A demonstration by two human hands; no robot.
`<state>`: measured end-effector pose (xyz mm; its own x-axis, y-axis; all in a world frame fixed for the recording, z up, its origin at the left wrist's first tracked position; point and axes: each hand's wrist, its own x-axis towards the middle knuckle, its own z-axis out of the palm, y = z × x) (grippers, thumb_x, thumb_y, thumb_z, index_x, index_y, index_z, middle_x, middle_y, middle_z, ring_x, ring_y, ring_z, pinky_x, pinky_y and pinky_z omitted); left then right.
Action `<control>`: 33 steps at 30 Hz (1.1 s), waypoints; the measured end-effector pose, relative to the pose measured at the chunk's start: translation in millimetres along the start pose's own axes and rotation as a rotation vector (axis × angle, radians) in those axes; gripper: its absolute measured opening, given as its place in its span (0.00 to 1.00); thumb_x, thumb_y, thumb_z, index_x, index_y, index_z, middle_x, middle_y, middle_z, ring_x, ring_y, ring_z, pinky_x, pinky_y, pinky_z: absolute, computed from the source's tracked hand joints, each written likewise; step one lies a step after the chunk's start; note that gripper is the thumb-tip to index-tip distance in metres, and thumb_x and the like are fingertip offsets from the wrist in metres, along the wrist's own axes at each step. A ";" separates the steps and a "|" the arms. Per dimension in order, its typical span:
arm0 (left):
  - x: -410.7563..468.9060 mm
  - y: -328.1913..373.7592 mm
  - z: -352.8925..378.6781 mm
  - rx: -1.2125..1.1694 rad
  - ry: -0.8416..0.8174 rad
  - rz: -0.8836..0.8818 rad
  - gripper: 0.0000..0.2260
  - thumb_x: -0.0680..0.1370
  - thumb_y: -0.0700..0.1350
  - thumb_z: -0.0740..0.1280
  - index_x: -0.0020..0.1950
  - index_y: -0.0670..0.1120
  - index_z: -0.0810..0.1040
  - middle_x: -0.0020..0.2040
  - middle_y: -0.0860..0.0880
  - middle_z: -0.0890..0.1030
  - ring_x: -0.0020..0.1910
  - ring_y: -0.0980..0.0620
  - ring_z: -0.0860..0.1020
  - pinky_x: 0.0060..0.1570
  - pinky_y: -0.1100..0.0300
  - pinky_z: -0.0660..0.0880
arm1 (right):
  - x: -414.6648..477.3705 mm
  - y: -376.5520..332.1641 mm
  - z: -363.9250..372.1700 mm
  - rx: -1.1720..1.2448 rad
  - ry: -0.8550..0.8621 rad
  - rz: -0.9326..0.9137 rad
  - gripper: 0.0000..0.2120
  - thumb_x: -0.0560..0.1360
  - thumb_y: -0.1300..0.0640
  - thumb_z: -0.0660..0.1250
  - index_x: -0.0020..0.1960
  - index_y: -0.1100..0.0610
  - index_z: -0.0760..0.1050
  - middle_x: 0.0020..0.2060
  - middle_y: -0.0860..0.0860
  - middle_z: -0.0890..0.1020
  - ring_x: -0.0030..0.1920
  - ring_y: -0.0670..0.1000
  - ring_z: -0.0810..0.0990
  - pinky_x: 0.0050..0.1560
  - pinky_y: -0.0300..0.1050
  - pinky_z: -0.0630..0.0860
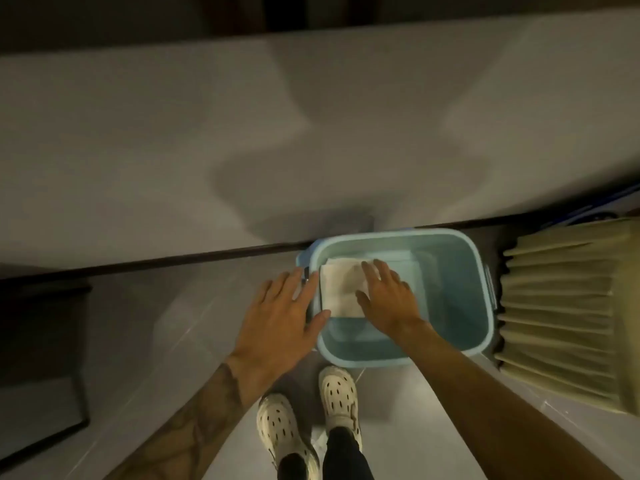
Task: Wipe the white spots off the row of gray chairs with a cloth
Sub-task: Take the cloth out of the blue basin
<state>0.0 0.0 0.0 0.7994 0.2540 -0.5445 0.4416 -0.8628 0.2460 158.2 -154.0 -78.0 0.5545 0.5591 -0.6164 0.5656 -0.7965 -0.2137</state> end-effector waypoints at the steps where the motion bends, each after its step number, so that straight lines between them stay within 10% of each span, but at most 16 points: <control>1: 1.3 -1.5 1.1 -0.007 0.005 0.000 0.40 0.78 0.70 0.35 0.86 0.52 0.51 0.84 0.47 0.58 0.83 0.49 0.58 0.81 0.52 0.52 | 5.2 -1.5 2.4 0.007 0.014 0.003 0.32 0.85 0.46 0.60 0.83 0.52 0.52 0.83 0.55 0.55 0.79 0.59 0.62 0.76 0.58 0.66; 15: 10.2 -11.8 9.2 -0.030 0.081 -0.004 0.38 0.79 0.70 0.38 0.86 0.53 0.49 0.85 0.48 0.57 0.83 0.49 0.57 0.83 0.50 0.53 | 14.1 -6.5 21.4 0.273 0.088 0.152 0.15 0.84 0.48 0.64 0.64 0.57 0.75 0.62 0.57 0.72 0.60 0.60 0.76 0.62 0.54 0.75; 22: -26.2 9.1 -30.7 -0.067 0.091 -0.040 0.34 0.83 0.68 0.45 0.85 0.52 0.54 0.83 0.48 0.61 0.81 0.48 0.61 0.82 0.51 0.54 | -47.0 -7.7 -51.1 0.526 0.096 0.063 0.12 0.83 0.47 0.67 0.47 0.55 0.72 0.41 0.51 0.81 0.41 0.53 0.78 0.37 0.44 0.71; 27: -88.4 20.0 -93.5 -0.096 0.163 -0.100 0.32 0.84 0.66 0.48 0.84 0.51 0.57 0.81 0.48 0.65 0.79 0.48 0.64 0.80 0.52 0.57 | -115.9 -50.2 -127.2 0.712 0.158 -0.023 0.16 0.85 0.49 0.62 0.51 0.62 0.77 0.40 0.55 0.83 0.42 0.57 0.82 0.47 0.62 0.81; 33: -198.2 -1.8 -159.7 -0.203 0.254 -0.265 0.32 0.85 0.66 0.51 0.85 0.52 0.54 0.85 0.47 0.56 0.84 0.46 0.55 0.82 0.50 0.50 | -195.7 -140.2 -200.9 0.807 0.218 -0.159 0.13 0.85 0.49 0.63 0.52 0.57 0.79 0.42 0.52 0.84 0.44 0.55 0.83 0.47 0.59 0.79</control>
<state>-94.2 21.0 235.5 0.7113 0.5768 -0.4016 0.6963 -0.6561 0.2911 93.0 -105.5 224.9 0.6577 0.6438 -0.3912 0.0842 -0.5789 -0.8110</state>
